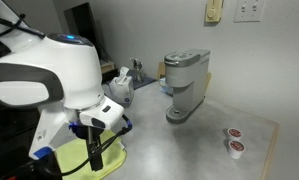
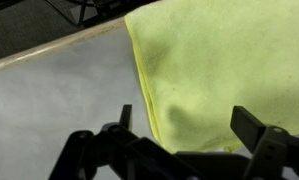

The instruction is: Unfold the yellow towel from right to left, fold the yellow towel from left to right

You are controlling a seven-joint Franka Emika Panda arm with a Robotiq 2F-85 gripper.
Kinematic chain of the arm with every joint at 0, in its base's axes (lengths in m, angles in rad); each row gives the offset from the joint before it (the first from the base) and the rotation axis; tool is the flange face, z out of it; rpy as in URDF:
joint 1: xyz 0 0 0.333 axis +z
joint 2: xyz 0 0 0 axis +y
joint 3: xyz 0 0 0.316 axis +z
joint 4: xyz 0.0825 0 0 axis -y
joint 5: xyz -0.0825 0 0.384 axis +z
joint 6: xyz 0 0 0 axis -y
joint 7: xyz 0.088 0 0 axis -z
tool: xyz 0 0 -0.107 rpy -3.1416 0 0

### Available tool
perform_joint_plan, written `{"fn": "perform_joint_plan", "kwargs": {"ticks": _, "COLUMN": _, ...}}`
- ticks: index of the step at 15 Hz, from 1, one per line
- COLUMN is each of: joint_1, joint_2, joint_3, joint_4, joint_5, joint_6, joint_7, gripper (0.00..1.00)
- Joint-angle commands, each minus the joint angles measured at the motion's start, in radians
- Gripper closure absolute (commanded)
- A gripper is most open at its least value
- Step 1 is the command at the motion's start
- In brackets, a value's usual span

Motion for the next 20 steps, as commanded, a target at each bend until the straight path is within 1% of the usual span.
{"fn": "perform_joint_plan", "kwargs": {"ticks": 1, "joint_1": -0.028, "joint_2": 0.009, "joint_3": 0.026, "joint_4": 0.005, "joint_5": -0.002, "joint_6": -0.001, "joint_7": 0.003, "gripper": 0.0}}
{"fn": "perform_joint_plan", "kwargs": {"ticks": 3, "joint_1": -0.028, "joint_2": 0.017, "joint_3": 0.027, "joint_4": 0.012, "joint_5": -0.002, "joint_6": -0.001, "joint_7": 0.004, "gripper": 0.0}}
{"fn": "perform_joint_plan", "kwargs": {"ticks": 5, "joint_1": -0.027, "joint_2": 0.029, "joint_3": 0.037, "joint_4": 0.018, "joint_5": 0.024, "joint_6": 0.0, "joint_7": -0.022, "gripper": 0.0}}
{"fn": "perform_joint_plan", "kwargs": {"ticks": 9, "joint_1": -0.038, "joint_2": 0.066, "joint_3": 0.05, "joint_4": 0.031, "joint_5": 0.111, "joint_6": -0.019, "joint_7": -0.121, "gripper": 0.0}}
{"fn": "perform_joint_plan", "kwargs": {"ticks": 11, "joint_1": -0.049, "joint_2": 0.084, "joint_3": 0.054, "joint_4": 0.037, "joint_5": 0.153, "joint_6": -0.032, "joint_7": -0.19, "gripper": 0.0}}
{"fn": "perform_joint_plan", "kwargs": {"ticks": 12, "joint_1": -0.059, "joint_2": 0.093, "joint_3": 0.057, "joint_4": 0.042, "joint_5": 0.182, "joint_6": -0.043, "joint_7": -0.241, "gripper": 0.0}}
{"fn": "perform_joint_plan", "kwargs": {"ticks": 15, "joint_1": -0.092, "joint_2": 0.125, "joint_3": 0.064, "joint_4": 0.058, "joint_5": 0.227, "joint_6": -0.063, "joint_7": -0.332, "gripper": 0.0}}
{"fn": "perform_joint_plan", "kwargs": {"ticks": 20, "joint_1": -0.153, "joint_2": 0.171, "joint_3": 0.082, "joint_4": 0.099, "joint_5": 0.248, "joint_6": -0.13, "joint_7": -0.478, "gripper": 0.0}}
